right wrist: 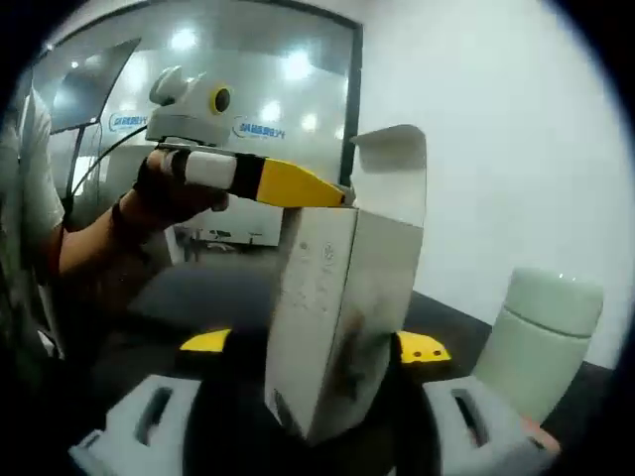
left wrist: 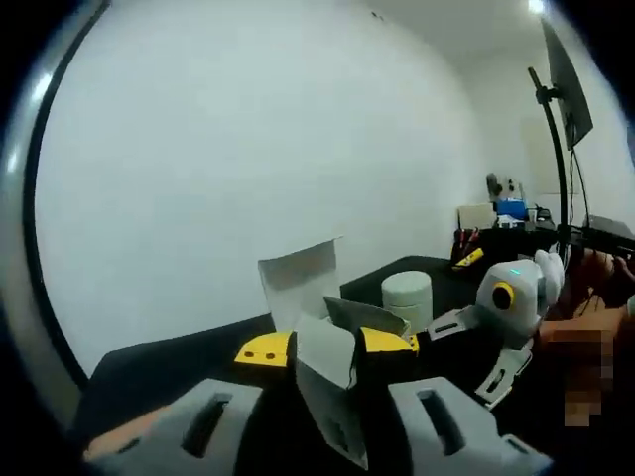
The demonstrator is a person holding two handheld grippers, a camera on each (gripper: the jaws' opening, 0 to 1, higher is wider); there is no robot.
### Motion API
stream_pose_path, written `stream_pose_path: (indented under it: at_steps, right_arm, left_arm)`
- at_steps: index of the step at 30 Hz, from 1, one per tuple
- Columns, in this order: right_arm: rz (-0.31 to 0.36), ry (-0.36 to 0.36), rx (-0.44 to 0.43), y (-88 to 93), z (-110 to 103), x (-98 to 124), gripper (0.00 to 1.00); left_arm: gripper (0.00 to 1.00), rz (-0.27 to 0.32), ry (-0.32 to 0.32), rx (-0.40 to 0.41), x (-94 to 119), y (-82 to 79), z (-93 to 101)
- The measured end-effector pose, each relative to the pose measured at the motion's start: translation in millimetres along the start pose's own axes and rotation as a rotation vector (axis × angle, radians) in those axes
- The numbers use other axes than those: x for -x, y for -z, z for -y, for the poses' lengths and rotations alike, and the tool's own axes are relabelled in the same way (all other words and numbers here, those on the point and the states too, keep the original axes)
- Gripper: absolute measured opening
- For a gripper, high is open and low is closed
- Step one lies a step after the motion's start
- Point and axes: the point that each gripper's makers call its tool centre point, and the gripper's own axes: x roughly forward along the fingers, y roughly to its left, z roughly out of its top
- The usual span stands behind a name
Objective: Assemble the cup parts correctly, then place the assembled cup into the box.
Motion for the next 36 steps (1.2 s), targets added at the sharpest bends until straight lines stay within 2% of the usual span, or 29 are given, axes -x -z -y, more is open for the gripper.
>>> stream_pose_path:
  at_steps: [3,7,9,10,11,12,13,14,15,16,18,19,22,25,26,27,29,30,31,33,36]
  right_arm:
    - [-0.003,0.034,0.017,0.7,0,2,0.51]
    - [0.003,0.072,-0.012,1.8,-8,1,0.52]
    - [0.023,0.156,-0.042,2.3,-5,2,0.55]
    - [0.054,0.197,-0.042,-1.2,-4,2,0.58]
    - [0.044,0.284,-0.064,2.6,3,3,0.62]
    - [0.039,0.334,-0.057,3.3,6,5,0.68]
    - [0.037,0.378,-0.058,4.5,10,3,0.69]
    - [0.032,0.396,-0.068,5.8,6,4,0.67]
    - [0.083,0.425,-0.077,0.2,-1,4,0.65]
    - [0.102,0.474,-0.072,-2.6,0,5,0.64]
    - [0.069,0.569,-0.041,1.5,5,6,0.62]
    - [0.048,0.592,0.01,1.9,7,3,0.64]
    - [0.072,0.578,-0.067,1.3,-1,-12,0.65]
    - [0.03,0.622,-0.032,9.5,3,-23,0.64]
    - [0.036,0.621,-0.036,9.7,3,-26,0.63]
    - [0.035,0.631,-0.034,10.6,4,-26,0.61]
    - [0.021,0.703,0.006,13.2,13,-18,0.52]
    - [0.038,0.68,-0.001,11.8,11,-21,0.51]
    - [0.047,0.684,-0.028,12.8,12,-18,0.5]
    - [0.054,0.691,-0.019,12.3,12,-19,0.5]
    - [0.058,0.686,-0.028,11.4,12,-18,0.5]
  left_arm:
    - [0.19,0.004,0.014,0.005,0,0.5,1.2]
    - [0.17,0.007,0.008,-0.003,1,0.0,0.8]
    - [0.17,0.005,0.009,-0.008,1,-0.2,1.5]
    - [0.16,0.004,0.007,-0.012,0,-0.2,2.3]
    - [0.15,0.004,0.005,-0.015,1,-0.3,2.6]
    - [0.15,0.005,0.002,-0.018,0,-0.4,2.7]
    - [0.15,0.005,0.001,-0.022,0,-0.6,3.4]
    - [0.15,0.006,0.002,-0.024,0,-0.4,4.1]
    - [0.15,0.006,0.003,-0.023,0,-0.5,4.4]
    - [0.15,0.007,0.007,-0.022,0,-0.3,5.7]
    - [0.15,0.007,0.009,-0.023,0,-0.6,6.6]
    - [0.15,0.006,0.01,-0.023,-1,-0.7,7.0]
    - [0.15,0.005,0.012,-0.025,-1,-0.8,7.3]
    - [0.15,0.007,0.014,-0.024,-2,-1.1,7.2]
    - [0.15,0.007,0.013,-0.022,-1,-1.0,7.0]
    - [0.15,0.008,0.013,-0.021,-1,-1.0,7.0]
    - [0.15,0.007,0.014,-0.022,-2,-0.9,6.8]
    - [0.15,0.006,0.014,-0.023,-2,-0.5,6.3]
    - [0.16,0.008,0.014,-0.025,-2,-0.6,6.3]
    - [0.16,0.01,0.014,-0.03,-2,-1.2,7.9]
    - [0.2,0.029,-0.048,-0.105,-1,-5.6,4.4]
